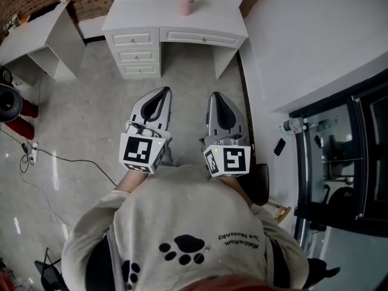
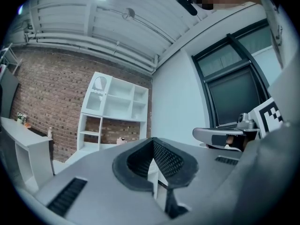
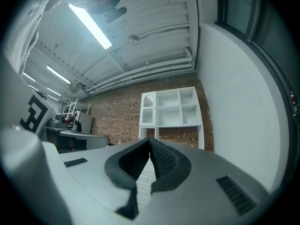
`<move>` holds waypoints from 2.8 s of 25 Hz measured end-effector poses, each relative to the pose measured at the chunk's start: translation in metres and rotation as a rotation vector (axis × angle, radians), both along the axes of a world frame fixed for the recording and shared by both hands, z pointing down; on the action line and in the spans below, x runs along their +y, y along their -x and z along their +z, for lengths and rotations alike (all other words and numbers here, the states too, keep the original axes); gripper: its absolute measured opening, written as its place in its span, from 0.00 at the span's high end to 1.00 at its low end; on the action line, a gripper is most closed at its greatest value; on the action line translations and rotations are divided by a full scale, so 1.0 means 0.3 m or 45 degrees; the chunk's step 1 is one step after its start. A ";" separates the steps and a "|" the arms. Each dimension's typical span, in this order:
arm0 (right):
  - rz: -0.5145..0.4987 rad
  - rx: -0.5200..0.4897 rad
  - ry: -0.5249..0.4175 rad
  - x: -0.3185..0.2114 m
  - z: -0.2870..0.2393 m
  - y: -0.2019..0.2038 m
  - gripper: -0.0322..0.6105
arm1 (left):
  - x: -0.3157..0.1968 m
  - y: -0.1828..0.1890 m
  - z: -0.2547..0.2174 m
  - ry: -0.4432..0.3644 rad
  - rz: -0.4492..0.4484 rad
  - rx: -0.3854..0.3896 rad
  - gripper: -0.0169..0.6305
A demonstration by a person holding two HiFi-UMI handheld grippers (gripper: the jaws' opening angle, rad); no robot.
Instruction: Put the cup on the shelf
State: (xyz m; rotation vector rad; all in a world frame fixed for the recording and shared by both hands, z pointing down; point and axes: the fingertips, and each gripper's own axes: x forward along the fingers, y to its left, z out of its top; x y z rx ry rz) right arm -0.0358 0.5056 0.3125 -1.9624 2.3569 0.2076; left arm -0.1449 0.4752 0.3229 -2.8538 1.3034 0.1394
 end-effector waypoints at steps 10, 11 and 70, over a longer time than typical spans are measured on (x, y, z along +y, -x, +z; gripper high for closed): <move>0.097 -0.036 0.026 -0.269 0.035 -0.016 0.94 | -0.290 -0.004 0.026 0.022 0.077 -0.008 0.96; 0.102 -0.037 0.035 -0.283 0.044 -0.015 0.94 | -0.306 -0.002 0.036 0.032 0.080 -0.009 0.96; -0.205 -0.007 0.142 -1.739 0.183 -0.462 0.93 | -1.679 -0.475 0.182 0.161 -0.013 0.028 0.96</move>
